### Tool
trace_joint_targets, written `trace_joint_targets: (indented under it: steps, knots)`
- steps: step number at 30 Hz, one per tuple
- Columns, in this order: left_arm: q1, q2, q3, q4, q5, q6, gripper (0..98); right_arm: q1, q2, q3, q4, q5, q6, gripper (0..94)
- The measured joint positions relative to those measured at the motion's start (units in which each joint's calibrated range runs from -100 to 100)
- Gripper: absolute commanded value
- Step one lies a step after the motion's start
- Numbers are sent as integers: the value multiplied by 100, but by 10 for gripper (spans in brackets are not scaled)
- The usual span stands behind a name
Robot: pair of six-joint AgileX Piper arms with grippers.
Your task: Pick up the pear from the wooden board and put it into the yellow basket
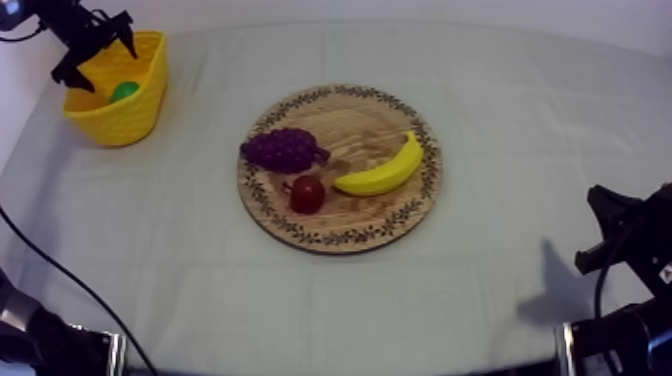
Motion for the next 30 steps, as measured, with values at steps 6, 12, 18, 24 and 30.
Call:
trace_joint_targets:
  steps: [6,12,18,24,30]
  knots:
    - [75,-771,462,53,-1,-71,899,0,0,0,0,0,3,4]
    - [186,-1664,1006,48,11,-111,874,0,0,0,0,0,11,4]
    - [268,-2588,1498,19,-57,-246,778,0,0,0,0,0,5,4]
    - [327,-3342,2084,14,-510,-429,567,0,0,0,0,0,5,4]
    - [341,-3950,2655,12,-991,-512,303,0,0,0,0,0,0,4]
